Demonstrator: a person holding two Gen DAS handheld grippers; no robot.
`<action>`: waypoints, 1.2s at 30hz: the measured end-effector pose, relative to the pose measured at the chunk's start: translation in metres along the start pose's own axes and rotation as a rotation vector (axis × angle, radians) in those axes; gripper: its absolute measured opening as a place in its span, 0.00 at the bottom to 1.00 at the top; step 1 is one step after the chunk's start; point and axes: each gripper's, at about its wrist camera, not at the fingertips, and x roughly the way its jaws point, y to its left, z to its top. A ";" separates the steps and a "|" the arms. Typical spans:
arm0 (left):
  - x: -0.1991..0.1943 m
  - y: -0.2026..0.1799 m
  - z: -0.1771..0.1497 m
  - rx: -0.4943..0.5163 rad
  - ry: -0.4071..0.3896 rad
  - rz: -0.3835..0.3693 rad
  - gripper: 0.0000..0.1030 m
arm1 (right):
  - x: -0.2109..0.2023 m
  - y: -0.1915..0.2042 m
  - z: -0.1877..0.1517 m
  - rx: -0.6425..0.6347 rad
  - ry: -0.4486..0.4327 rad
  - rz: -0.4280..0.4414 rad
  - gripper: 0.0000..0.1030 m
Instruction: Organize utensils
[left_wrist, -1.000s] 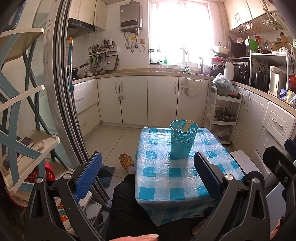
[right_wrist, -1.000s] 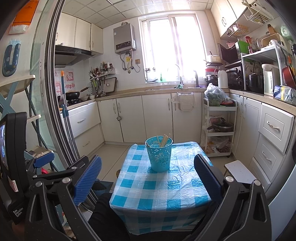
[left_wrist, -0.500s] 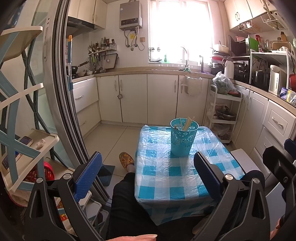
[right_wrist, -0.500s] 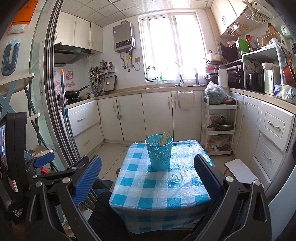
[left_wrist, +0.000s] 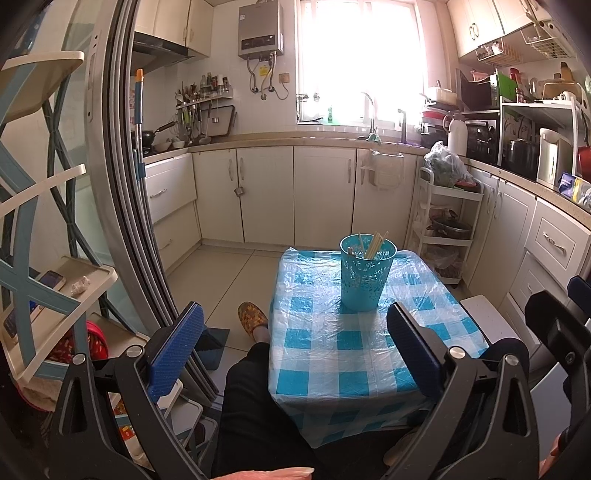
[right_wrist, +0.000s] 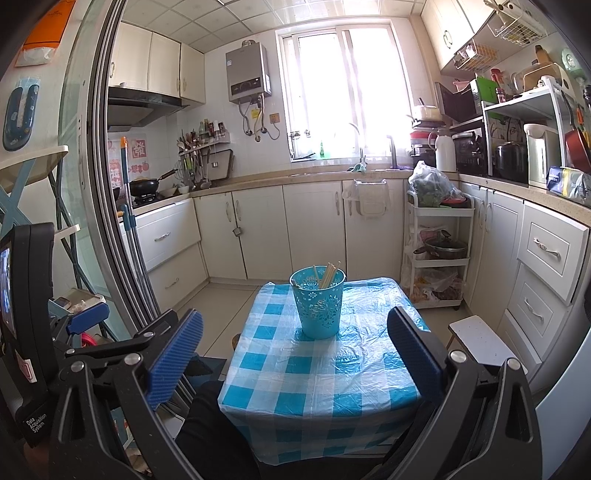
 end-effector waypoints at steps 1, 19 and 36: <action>-0.001 -0.001 -0.001 0.001 -0.001 0.000 0.93 | 0.000 0.000 0.000 0.000 0.001 0.000 0.93; 0.004 -0.001 -0.007 0.000 -0.007 0.000 0.93 | 0.001 0.000 -0.001 -0.001 -0.004 0.000 0.93; 0.003 -0.001 -0.008 -0.002 -0.003 0.000 0.93 | 0.002 0.000 -0.003 -0.004 0.002 0.001 0.93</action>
